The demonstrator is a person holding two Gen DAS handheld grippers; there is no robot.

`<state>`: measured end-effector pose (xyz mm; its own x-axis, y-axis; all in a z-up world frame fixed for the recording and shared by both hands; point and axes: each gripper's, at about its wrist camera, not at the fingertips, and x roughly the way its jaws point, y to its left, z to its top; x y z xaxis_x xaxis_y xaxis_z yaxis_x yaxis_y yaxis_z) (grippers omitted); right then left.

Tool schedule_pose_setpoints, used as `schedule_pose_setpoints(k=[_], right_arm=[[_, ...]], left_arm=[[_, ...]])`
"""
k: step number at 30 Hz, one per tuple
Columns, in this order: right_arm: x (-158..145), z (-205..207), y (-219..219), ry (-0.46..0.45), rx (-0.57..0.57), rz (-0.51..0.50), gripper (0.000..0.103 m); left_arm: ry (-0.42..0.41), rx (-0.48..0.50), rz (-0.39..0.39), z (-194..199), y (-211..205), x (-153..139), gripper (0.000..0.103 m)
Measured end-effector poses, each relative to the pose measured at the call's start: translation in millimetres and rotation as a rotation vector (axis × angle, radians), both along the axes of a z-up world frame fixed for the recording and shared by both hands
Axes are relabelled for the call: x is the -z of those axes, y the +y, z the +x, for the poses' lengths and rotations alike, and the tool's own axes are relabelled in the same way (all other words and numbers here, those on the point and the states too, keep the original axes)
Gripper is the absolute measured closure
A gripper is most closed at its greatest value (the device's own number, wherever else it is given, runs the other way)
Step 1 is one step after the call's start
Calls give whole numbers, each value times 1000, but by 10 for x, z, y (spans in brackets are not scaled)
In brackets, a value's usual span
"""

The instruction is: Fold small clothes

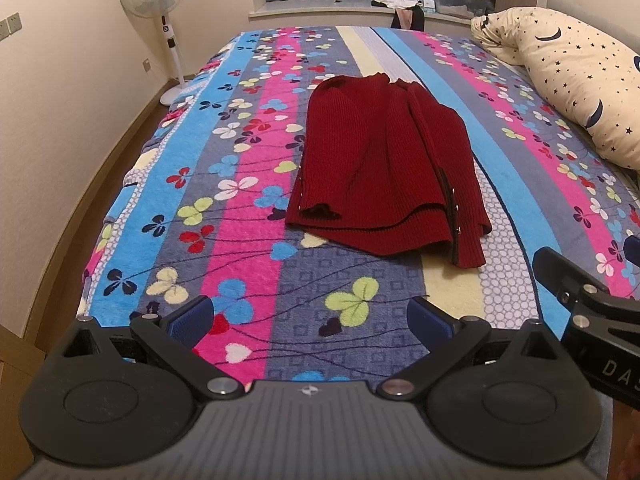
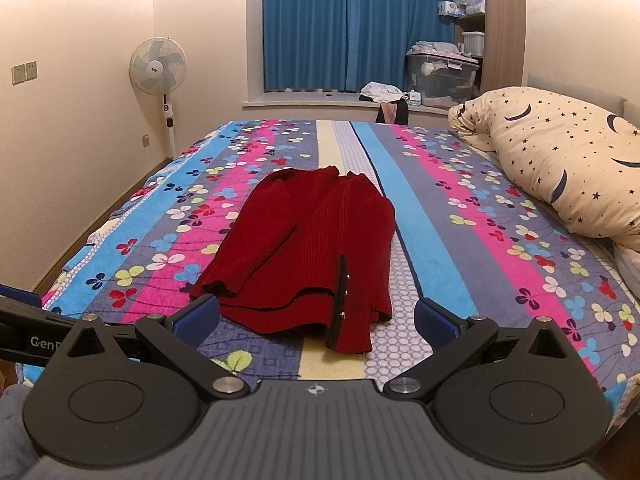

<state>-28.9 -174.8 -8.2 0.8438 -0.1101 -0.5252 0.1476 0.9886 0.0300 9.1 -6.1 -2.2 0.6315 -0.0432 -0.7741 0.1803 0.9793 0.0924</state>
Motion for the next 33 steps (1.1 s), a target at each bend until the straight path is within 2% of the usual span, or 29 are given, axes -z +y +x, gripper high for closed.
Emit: schedule_pose_setpoints(k=[6, 8, 10, 12, 15, 17, 21, 25, 30, 33], right_arm=[[124, 174, -79, 45, 11, 45, 1], [270, 338, -177, 134, -21, 126, 1], [503, 541, -325, 238, -41, 251, 1], [753, 764, -508, 315, 4, 348, 1], [1109, 1093, -820, 341, 112, 417, 1], [1320, 1360, -981, 331, 161, 421, 1], [1655, 2042, -1172, 331, 182, 406, 1], [1873, 2709, -1261, 386, 200, 365, 1], [1899, 3090, -1198, 423, 177, 228, 1], [1905, 3151, -1178, 435, 168, 194, 2]], left_arm=[[65, 8, 3, 237, -28, 181, 0], [128, 27, -4, 448, -18, 373, 0], [172, 38, -14, 664, 6, 579, 0], [163, 32, -48, 908, 76, 812, 0], [111, -36, -53, 1308, 182, 1078, 0], [115, -60, -40, 1627, 196, 1226, 0], [145, -79, -32, 2154, 130, 1364, 0], [145, -83, -15, 2528, -23, 1458, 0], [181, -93, 26, 2859, -205, 1626, 0], [184, -92, 38, 2957, -298, 1691, 0]])
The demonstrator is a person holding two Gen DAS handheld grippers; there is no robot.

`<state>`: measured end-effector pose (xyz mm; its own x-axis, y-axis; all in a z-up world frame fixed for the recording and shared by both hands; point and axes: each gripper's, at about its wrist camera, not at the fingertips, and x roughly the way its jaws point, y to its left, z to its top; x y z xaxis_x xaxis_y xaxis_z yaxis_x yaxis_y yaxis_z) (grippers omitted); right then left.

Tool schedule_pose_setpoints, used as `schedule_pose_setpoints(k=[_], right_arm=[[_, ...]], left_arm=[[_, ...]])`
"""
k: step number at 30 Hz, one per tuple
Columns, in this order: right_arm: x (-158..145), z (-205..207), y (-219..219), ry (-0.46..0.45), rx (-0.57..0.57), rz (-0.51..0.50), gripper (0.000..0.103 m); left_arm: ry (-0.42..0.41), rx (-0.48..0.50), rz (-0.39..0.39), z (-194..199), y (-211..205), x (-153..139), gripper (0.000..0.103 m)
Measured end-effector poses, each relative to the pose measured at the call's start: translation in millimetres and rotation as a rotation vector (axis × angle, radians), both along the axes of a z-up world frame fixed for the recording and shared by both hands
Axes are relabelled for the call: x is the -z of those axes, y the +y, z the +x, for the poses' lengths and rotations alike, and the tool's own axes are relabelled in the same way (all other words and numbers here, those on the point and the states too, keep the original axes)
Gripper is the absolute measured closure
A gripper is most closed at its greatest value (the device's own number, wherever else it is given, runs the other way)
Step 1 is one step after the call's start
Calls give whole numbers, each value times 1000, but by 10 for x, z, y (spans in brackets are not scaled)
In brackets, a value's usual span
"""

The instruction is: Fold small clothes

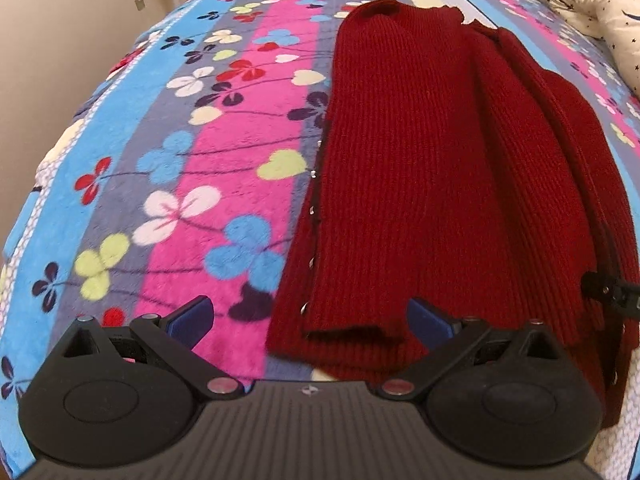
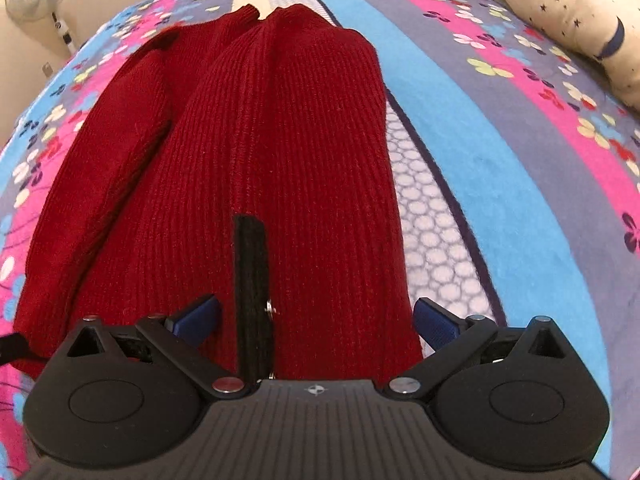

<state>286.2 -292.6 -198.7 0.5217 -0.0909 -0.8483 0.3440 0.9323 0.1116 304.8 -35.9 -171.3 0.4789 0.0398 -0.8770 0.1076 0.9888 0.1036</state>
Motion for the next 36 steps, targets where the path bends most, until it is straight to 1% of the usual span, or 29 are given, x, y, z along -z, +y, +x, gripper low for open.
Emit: schedule_pose_setpoints(k=[10, 18, 19, 21, 22, 23, 24, 25, 26, 27, 28, 29, 31, 32, 33, 34, 35, 36], right_arm=[[34, 33, -110, 0, -16, 37, 2], [19, 12, -58, -4, -26, 10, 2], [5, 7, -47, -5, -28, 1, 4], [-24, -11, -33, -15, -40, 10, 17], [-34, -24, -37, -24, -47, 35, 31], [-45, -38, -49, -36, -51, 58, 49], [-62, -57, -63, -52, -55, 83, 57], [-86, -72, -76, -62, -53, 87, 63], [-113, -85, -100, -70, -50, 94, 67], [-140, -93, -144, -75, -50, 110, 69], [-171, -107, -225, -85, -42, 139, 70], [-209, -122, -333, -91, -28, 174, 71], [-311, -170, -610, -111, 11, 235, 72], [-369, -194, -755, -121, 29, 247, 75], [-431, -233, -886, -132, 60, 225, 75], [-517, -270, -1066, -154, 99, 172, 79], [-568, -292, -1230, -170, 130, 138, 85], [-612, -310, -1420, -180, 178, 107, 94]], left_arm=[[21, 9, 37, 201, -197, 153, 0], [22, 14, 58, 353, -276, 214, 0], [21, 16, 62, 366, -283, 219, 0], [25, 18, 63, 398, -292, 236, 0], [30, 17, 64, 416, -298, 247, 0], [40, 15, 62, 442, -307, 261, 0], [48, 11, 58, 468, -317, 273, 4], [47, 14, 52, 490, -322, 274, 12], [53, 18, 36, 520, -327, 257, 42], [61, 12, 28, 557, -323, 210, 64], [52, -7, 45, 588, -314, 149, 74], [36, -23, 56, 636, -280, 65, 83], [-26, -57, 69, 729, -149, -113, 83], [-62, -79, 90, 796, -56, -205, 83], [-89, -102, 115, 871, 44, -278, 83], [-102, -117, 132, 938, 131, -325, 83], [-117, -145, 159, 1025, 255, -373, 83], [-133, -182, 187, 1112, 396, -416, 83]])
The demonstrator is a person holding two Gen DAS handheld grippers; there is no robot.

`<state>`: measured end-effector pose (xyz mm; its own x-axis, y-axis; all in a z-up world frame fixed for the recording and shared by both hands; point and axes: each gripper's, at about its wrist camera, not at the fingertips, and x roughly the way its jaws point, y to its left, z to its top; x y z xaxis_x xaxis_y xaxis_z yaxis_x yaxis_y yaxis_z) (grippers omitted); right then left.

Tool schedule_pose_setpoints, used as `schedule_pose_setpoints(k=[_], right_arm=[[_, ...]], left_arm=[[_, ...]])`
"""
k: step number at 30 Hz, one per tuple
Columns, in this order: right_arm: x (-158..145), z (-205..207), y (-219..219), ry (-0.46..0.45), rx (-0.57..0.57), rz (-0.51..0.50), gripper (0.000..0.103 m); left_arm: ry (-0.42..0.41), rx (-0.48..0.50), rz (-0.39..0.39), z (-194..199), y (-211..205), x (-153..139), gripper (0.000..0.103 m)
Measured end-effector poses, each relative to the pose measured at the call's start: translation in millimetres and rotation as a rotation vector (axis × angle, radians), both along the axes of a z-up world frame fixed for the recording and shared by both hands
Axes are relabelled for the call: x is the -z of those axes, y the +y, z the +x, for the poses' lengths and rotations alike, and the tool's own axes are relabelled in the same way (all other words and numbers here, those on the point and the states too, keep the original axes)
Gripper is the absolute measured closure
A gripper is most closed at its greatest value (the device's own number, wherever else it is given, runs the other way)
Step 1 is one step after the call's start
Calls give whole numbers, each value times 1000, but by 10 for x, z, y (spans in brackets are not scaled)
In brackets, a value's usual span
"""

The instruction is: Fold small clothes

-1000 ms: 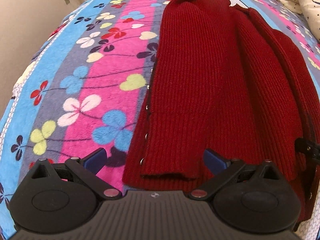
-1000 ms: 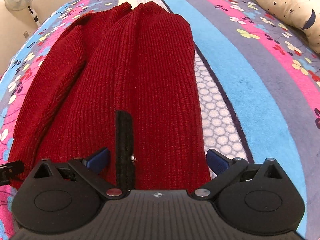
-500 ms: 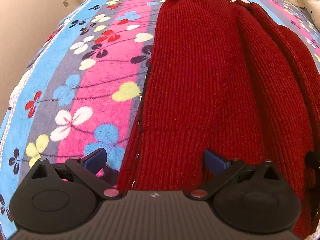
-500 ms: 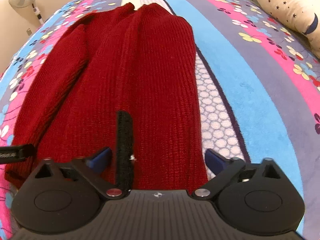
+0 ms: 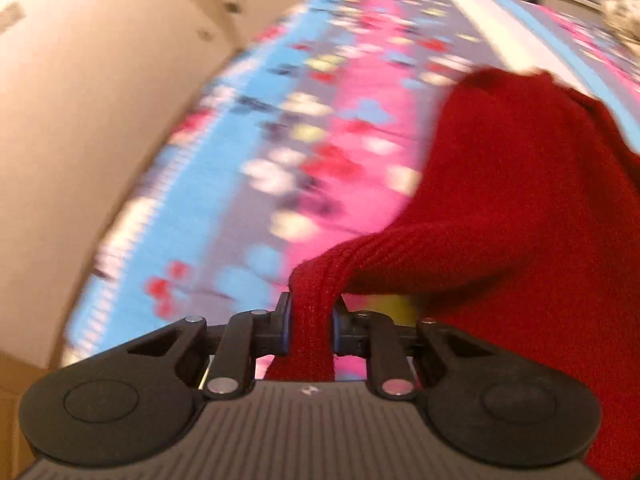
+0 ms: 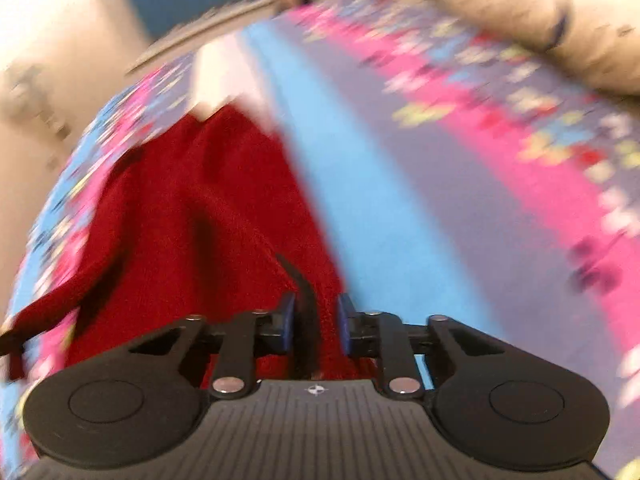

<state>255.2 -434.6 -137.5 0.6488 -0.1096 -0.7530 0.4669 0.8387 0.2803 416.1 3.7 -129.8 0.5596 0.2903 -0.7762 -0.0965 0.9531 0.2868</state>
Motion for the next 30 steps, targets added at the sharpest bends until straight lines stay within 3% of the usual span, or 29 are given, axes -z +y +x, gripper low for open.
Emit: schedule_pose_setpoints(k=[4, 5, 6, 7, 8, 9, 11, 15, 18, 19, 21, 23, 24, 25, 26, 27, 30], right_arm=[[-160, -5, -805, -42, 283, -197, 97], [-178, -6, -977, -43, 378, -273, 95], [-180, -17, -1120, -25, 450, -338, 92], [-174, -44, -1228, -1, 487, -360, 92], [-160, -109, -1296, 1, 490, -321, 84], [-139, -179, -1311, -15, 471, -251, 56], [-19, -325, -1171, -36, 382, -104, 22], [454, -497, -638, 25, 152, 69, 23], [779, -556, -270, 51, 103, 153, 23], [866, -562, -191, 50, 101, 183, 22], [915, -563, -27, 2, 139, 185, 9], [906, -507, 9, -44, 180, 210, 9], [916, -478, 8, -65, 201, 239, 21], [912, -439, 3, -88, 201, 268, 38], [910, -389, 52, -89, 189, 267, 88], [915, -342, 62, -75, 168, 283, 87], [776, -438, 150, -77, 189, 306, 88]], left_arm=[[-61, -131, 60, 298, 571, -120, 82], [-72, -162, 65, 360, 729, -129, 76], [-65, -195, 56, 401, 869, -122, 63], [-49, -216, 34, 396, 964, -123, 55], [-31, -243, -7, 360, 1041, -80, 40], [-19, -246, -46, 313, 1062, -25, 27], [30, -208, -108, 131, 1002, 134, 16], [162, -98, -254, -259, 668, 457, 16], [238, -1, -343, -544, 350, 644, 16], [213, 5, -345, -621, 229, 662, 15], [173, -21, -341, -687, 77, 657, 10], [205, -39, -428, -656, 4, 674, 10], [222, -49, -472, -639, -16, 689, 18], [226, -49, -476, -654, -74, 690, 28], [212, -20, -462, -655, -139, 657, 58], [212, 20, -478, -658, -183, 603, 92], [173, 9, -483, -810, -174, 375, 91]])
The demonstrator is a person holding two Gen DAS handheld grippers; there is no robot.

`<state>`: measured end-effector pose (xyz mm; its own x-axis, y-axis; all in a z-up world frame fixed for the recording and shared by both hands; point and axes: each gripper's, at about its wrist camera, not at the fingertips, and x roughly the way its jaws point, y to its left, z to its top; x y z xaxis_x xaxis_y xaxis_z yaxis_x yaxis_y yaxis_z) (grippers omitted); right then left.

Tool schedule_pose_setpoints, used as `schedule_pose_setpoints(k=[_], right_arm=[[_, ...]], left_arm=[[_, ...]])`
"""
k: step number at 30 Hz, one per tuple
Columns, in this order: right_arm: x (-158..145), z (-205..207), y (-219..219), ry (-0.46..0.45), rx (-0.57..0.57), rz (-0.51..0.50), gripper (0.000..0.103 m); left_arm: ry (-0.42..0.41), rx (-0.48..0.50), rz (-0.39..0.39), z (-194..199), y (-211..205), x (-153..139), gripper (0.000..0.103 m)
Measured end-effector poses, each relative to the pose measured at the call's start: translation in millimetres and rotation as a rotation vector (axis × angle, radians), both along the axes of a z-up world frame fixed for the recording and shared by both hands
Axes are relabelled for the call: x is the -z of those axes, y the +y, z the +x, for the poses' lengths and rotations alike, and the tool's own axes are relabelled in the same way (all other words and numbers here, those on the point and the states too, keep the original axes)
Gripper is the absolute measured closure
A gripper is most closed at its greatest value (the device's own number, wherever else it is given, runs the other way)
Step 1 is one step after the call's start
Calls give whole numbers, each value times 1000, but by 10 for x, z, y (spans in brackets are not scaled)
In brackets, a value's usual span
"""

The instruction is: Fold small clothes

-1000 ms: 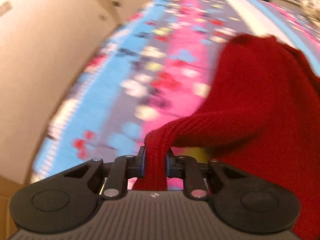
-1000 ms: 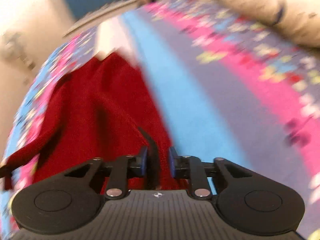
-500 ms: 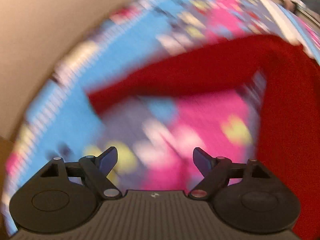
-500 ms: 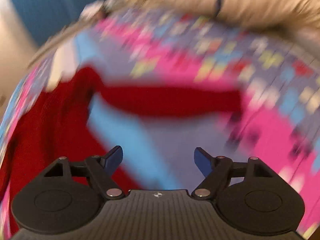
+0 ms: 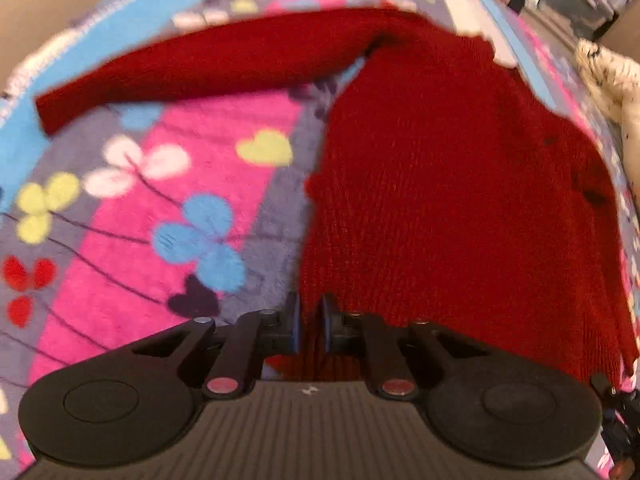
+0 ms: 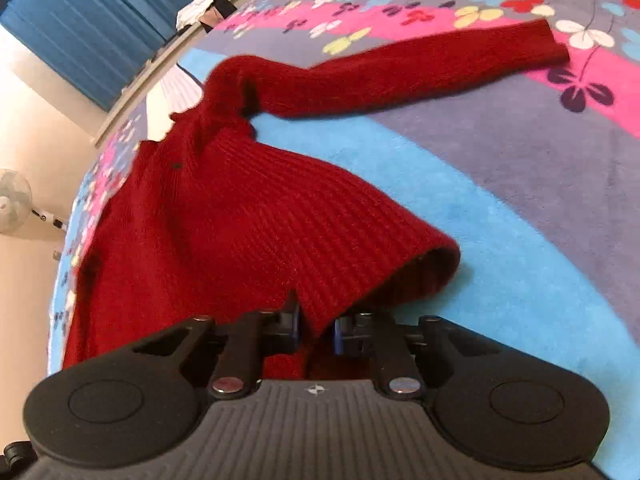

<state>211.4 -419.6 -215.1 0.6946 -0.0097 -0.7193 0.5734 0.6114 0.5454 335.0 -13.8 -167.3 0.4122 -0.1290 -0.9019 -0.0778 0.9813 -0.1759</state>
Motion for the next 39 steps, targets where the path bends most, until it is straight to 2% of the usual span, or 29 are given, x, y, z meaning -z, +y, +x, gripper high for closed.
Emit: schedule_pose_setpoints(k=[4, 6, 7, 8, 12, 13, 15, 16, 17, 18, 19, 20, 21, 23, 25, 26, 28, 29, 30, 31, 32, 33, 34, 35, 37, 39], right_arm=[[-364, -285, 208, -52, -37, -21, 88], [-535, -421, 252, -85, -38, -17, 88], [-620, -498, 258, -104, -32, -12, 88], [-696, -567, 254, -117, -25, -8, 88], [-795, -865, 212, -129, -28, 13, 90], [-763, -941, 200, -122, -24, 0, 100], [-604, -1034, 146, -42, 17, -34, 101], [-492, -1039, 76, -12, 25, -17, 101], [-371, -1036, 3, 6, 25, 25, 97], [-275, -1042, -55, 29, 39, 68, 96], [-205, -1054, -105, 48, 63, 95, 92], [-172, -1053, -132, 51, 68, 102, 77], [-149, -1043, -150, 44, 69, 100, 50], [-124, -1000, -161, 32, 78, 80, 26], [-80, -907, -173, 25, 77, 63, 25], [-37, -854, -188, 30, 72, 68, 25], [59, -714, -232, 47, 84, 81, 24], [105, -648, -246, 55, 86, 85, 23], [123, -568, -247, 56, 89, 79, 20], [128, -499, -233, 59, 95, 71, 20], [122, -432, -213, 64, 93, 63, 22], [111, -379, -200, 73, 85, 55, 28], [94, -355, -180, 81, 80, 51, 64], [82, -346, -167, 96, 66, 60, 78], [-14, -431, -138, 68, 62, 82, 81], [-238, -568, -52, 20, 46, 37, 84]], left_arm=[[-54, 0, -62, -192, 172, -292, 92], [-82, 26, -40, -307, 221, -418, 93], [-95, 30, -21, -391, 244, -473, 102], [-99, 28, 5, -480, 294, -510, 103], [-91, 3, 4, -769, 604, -432, 103], [-78, -6, -12, -792, 673, -377, 102], [-37, -34, -54, -745, 758, -223, 83], [-28, -29, -59, -693, 764, -166, 78], [-27, -21, -52, -631, 728, -120, 62], [-26, -19, -41, -586, 694, -87, 42], [-24, -20, -29, -525, 654, -44, 32], [-20, -26, -22, -456, 609, 4, 16], [-15, -29, -17, -383, 560, 57, 13], [-2, -16, -3, -247, 463, 161, 13], [67, 26, -8, -93, 346, 314, 13], [105, 57, -1, -33, 266, 384, 9], [99, 119, 86, -9, 73, 401, 14], [83, 149, 96, -17, 15, 378, 37], [60, 172, 96, -29, -24, 330, 80], [50, 175, 89, -34, -32, 277, 88], [52, 152, 69, -36, -5, 224, 89], [45, 131, 60, -48, 29, 175, 89], [36, 121, 55, -69, 63, 117, 90], [24, 111, 50, -106, 103, 40, 90], [-26, 101, 55, -239, 203, -174, 92], [-68, 113, 47, -411, 327, -392, 93]])
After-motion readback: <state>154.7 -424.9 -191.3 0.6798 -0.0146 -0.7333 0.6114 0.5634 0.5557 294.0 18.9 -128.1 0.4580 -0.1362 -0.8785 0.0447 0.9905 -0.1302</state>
